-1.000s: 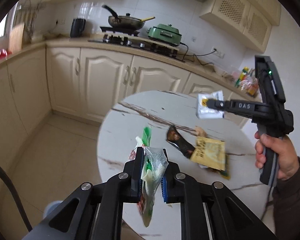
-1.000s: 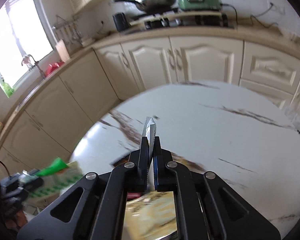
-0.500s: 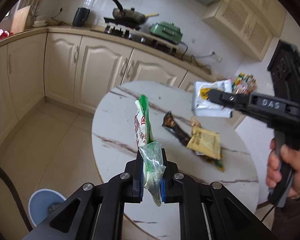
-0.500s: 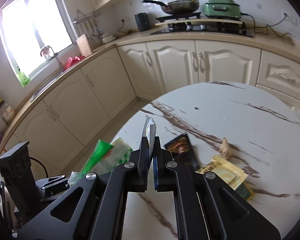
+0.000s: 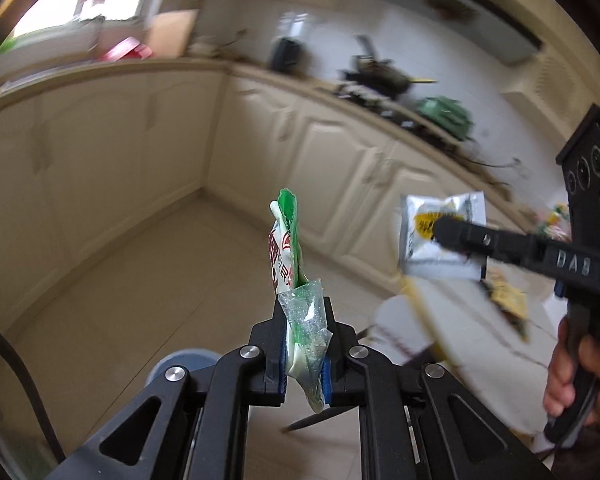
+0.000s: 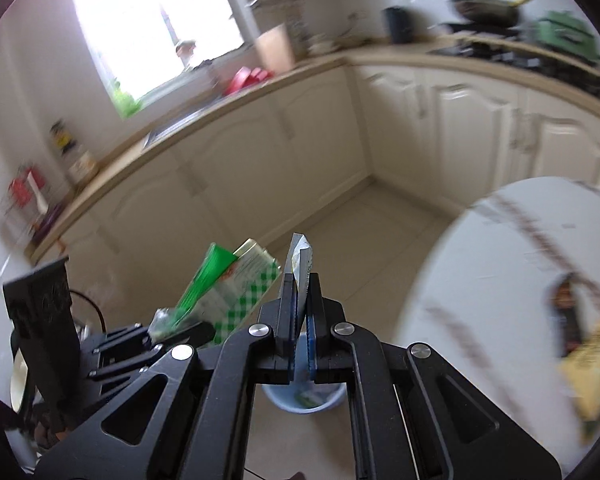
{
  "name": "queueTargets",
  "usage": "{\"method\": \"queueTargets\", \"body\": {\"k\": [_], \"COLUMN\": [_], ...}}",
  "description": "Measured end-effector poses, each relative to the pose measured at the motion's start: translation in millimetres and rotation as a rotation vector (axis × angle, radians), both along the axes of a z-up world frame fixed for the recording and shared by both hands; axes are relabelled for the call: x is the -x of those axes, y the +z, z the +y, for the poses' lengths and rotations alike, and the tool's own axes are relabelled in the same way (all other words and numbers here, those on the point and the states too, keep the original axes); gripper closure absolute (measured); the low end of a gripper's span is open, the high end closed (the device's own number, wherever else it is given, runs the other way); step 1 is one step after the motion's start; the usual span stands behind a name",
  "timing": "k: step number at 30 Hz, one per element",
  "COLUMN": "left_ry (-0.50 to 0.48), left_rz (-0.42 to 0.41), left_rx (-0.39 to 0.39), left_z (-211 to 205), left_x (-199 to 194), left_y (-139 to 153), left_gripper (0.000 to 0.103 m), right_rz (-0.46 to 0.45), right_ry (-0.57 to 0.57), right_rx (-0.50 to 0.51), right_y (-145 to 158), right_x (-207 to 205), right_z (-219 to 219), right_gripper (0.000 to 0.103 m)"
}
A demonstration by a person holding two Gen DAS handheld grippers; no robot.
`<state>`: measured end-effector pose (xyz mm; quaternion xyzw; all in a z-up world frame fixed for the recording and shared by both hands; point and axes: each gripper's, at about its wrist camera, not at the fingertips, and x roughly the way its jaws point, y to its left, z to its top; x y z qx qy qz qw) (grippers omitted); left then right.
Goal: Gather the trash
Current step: 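Carry bag and sachet over the blue bin and open both grippers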
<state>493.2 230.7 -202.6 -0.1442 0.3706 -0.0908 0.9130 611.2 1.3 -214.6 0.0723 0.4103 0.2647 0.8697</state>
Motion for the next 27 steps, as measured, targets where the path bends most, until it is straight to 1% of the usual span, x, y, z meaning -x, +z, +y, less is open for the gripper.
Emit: {"method": "queueTargets", "body": {"k": [1, 2, 3, 4, 7, 9, 10, 11, 12, 14, 15, 16, 18, 20, 23, 24, 25, 26, 27], "left_ry": [0.014, 0.042, 0.06, 0.069, 0.109, 0.116, 0.12, 0.121, 0.122, 0.116, 0.115, 0.113, 0.105, 0.098, 0.087, 0.087, 0.091, 0.101, 0.11], "left_rz": [0.018, 0.05, 0.077, 0.098, 0.192, 0.243, 0.268, 0.296, 0.323, 0.374, 0.404, 0.42, 0.46, 0.497, 0.542, 0.562, 0.576, 0.594, 0.605], "left_rx": [0.004, 0.006, 0.004, 0.008, 0.032, 0.051, 0.057, 0.057, 0.061, 0.071, 0.08, 0.082, 0.081, 0.083, 0.068, 0.057, 0.052, 0.05, 0.049], "left_z": [8.1, 23.7, 33.4, 40.9, 70.7, 83.9, 87.9, 92.6, 97.3, 106.0, 108.7, 112.4, 119.6, 118.2, 112.9, 112.8, 107.6, 103.8, 98.9], "left_x": [1.7, 3.1, 3.3, 2.8, -1.0, -7.6, -10.8, -14.6, -19.2, -28.9, -34.0, -37.6, -53.7, -64.1, -85.2, -92.5, -102.9, -110.2, -117.2], "left_y": [-5.1, -19.1, -30.3, -34.4, -72.3, -93.1, -103.5, -116.0, -130.1, -150.9, -165.6, -172.7, -193.0, -210.5, -229.7, -239.2, -241.5, -248.3, -252.6], "left_gripper": [0.094, 0.094, 0.094, 0.094, 0.094, 0.094, 0.094, 0.094, 0.094, 0.094, 0.094, 0.094, 0.094, 0.094, 0.093, 0.093, 0.092, 0.091, 0.087], "right_rz": [0.021, 0.036, 0.06, 0.083, 0.174, 0.233, 0.271, 0.295, 0.324, 0.372, 0.392, 0.41, 0.429, 0.444, 0.444, 0.442, 0.443, 0.445, 0.441], "right_ry": [0.029, 0.045, 0.066, 0.08, 0.119, 0.144, 0.147, 0.15, 0.154, 0.149, 0.144, 0.134, 0.123, 0.113, 0.091, 0.085, 0.072, 0.06, 0.052], "right_rx": [0.008, 0.013, 0.023, 0.033, 0.076, 0.106, 0.122, 0.127, 0.136, 0.159, 0.163, 0.178, 0.182, 0.179, 0.192, 0.19, 0.194, 0.194, 0.189], "right_y": [-13.6, -23.6, -40.3, -55.5, -112.5, -155.3, -178.8, -193.2, -214.0, -250.8, -264.1, -278.9, -296.7, -309.5, -319.0, -320.6, -321.4, -322.6, -322.6], "right_x": [-3.4, -6.1, -9.9, -13.0, -27.4, -33.7, -38.5, -41.5, -47.0, -55.8, -59.2, -62.9, -68.2, -71.4, -76.6, -77.9, -78.8, -79.6, -81.6], "right_z": [21.8, 34.5, 52.8, 65.8, 106.7, 130.6, 140.5, 145.4, 150.3, 158.6, 160.4, 161.7, 163.1, 160.4, 154.5, 151.5, 148.6, 147.9, 143.6], "right_gripper": [0.098, 0.098, 0.098, 0.098, 0.098, 0.098, 0.098, 0.098, 0.098, 0.094, 0.094, 0.093, 0.086, 0.07, 0.066, 0.064, 0.06, 0.06, 0.06]}}
